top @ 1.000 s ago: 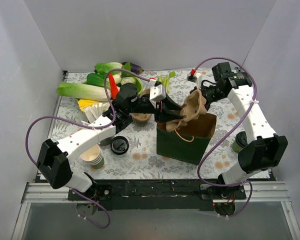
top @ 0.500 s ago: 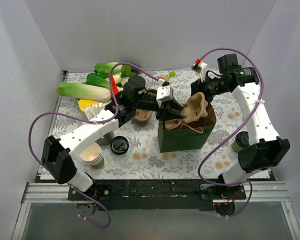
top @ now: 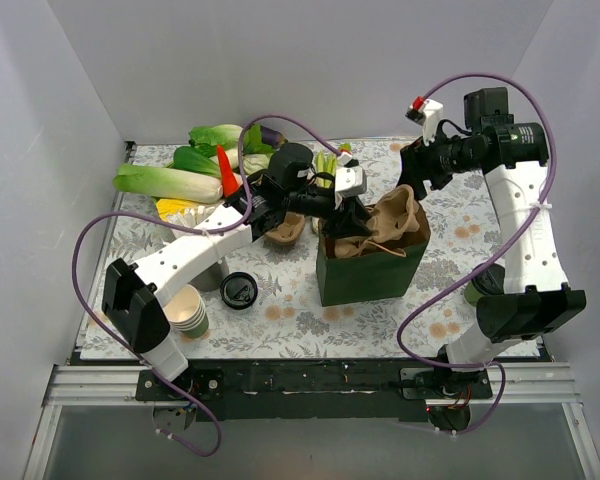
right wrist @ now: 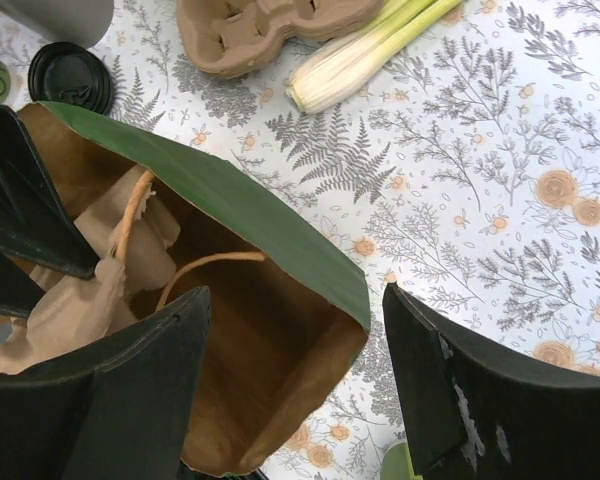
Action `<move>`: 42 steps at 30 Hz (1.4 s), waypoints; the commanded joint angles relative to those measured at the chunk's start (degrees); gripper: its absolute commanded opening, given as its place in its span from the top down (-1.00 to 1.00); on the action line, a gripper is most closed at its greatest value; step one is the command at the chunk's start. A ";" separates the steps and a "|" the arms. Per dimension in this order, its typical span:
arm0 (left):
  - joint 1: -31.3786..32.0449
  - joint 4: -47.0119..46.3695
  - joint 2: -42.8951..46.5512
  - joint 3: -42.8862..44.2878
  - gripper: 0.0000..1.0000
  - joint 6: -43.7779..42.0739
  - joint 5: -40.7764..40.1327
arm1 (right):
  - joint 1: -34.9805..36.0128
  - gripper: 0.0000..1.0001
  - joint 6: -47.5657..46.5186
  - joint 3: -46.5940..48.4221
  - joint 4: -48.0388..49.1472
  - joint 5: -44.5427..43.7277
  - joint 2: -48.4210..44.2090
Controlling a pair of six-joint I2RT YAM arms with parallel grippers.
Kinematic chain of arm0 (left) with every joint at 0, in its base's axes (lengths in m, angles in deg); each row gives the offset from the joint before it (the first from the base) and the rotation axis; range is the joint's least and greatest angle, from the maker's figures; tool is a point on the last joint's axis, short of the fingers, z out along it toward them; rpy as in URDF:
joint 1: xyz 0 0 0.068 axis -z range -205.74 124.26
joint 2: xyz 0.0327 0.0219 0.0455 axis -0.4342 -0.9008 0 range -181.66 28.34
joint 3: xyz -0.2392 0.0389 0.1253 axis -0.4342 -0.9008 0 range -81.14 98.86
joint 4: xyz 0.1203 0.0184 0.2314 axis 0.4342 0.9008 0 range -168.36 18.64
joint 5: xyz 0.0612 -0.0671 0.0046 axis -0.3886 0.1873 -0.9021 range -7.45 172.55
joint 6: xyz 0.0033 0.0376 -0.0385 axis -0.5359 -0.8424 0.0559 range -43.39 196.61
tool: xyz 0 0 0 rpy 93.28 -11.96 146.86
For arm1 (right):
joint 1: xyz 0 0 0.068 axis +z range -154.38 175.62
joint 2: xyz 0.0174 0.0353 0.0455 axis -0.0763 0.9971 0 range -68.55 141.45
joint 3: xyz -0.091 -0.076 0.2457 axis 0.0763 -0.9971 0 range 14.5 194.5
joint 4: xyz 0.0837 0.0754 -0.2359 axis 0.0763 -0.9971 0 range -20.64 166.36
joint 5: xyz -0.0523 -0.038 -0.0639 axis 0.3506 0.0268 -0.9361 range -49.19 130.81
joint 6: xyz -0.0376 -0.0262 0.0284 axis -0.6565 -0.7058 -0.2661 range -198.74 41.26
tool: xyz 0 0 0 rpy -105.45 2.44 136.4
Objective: Pack the takeout coffee
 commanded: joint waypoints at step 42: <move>2.76 50.80 -20.78 41.17 1.00 -5.09 -25.90 | -13.68 -0.52 4.12 -24.39 19.86 3.04 -12.67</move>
